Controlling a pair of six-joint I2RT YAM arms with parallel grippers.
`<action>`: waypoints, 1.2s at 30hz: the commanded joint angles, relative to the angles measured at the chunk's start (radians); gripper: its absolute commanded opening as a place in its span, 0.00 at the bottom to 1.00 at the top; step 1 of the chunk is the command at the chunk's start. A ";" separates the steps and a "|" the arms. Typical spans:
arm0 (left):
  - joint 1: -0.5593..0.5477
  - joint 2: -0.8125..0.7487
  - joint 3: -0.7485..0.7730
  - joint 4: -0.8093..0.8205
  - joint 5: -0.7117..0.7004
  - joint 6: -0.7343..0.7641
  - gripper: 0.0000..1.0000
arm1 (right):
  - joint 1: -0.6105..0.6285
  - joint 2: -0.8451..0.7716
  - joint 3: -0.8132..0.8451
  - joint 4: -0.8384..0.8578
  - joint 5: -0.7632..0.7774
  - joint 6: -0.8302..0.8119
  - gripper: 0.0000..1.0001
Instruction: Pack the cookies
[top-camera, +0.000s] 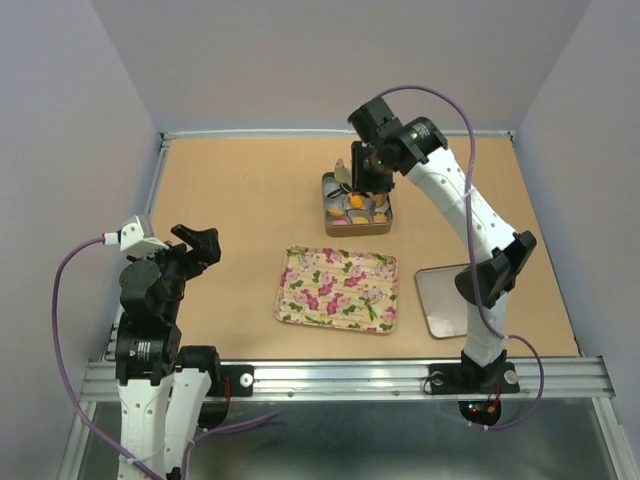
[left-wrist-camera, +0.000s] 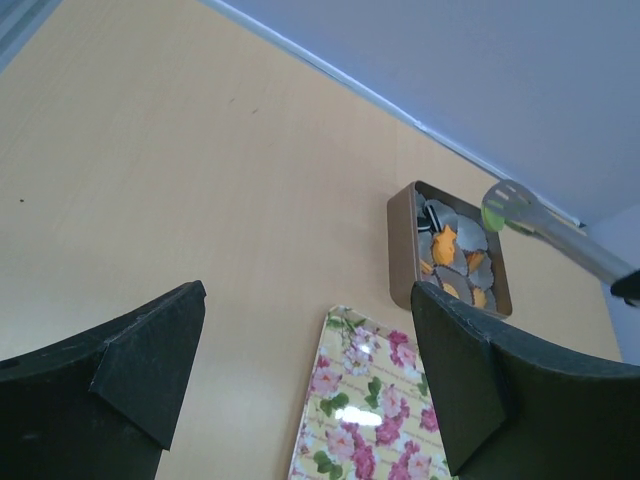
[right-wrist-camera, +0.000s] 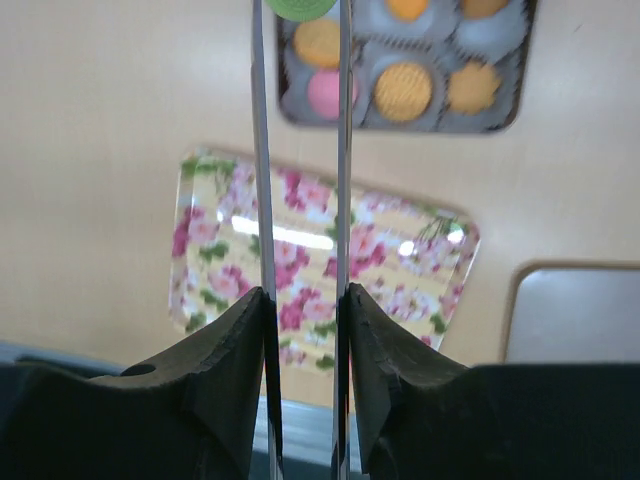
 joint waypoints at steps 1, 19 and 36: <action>0.003 0.030 -0.015 0.052 0.022 0.019 0.95 | -0.107 0.072 0.166 -0.023 -0.034 -0.073 0.35; 0.003 0.050 -0.012 0.041 -0.004 0.011 0.95 | -0.303 0.284 0.236 0.042 -0.089 -0.122 0.36; 0.003 0.055 -0.010 0.036 -0.010 0.002 0.95 | -0.311 0.261 0.233 0.046 -0.077 -0.119 0.48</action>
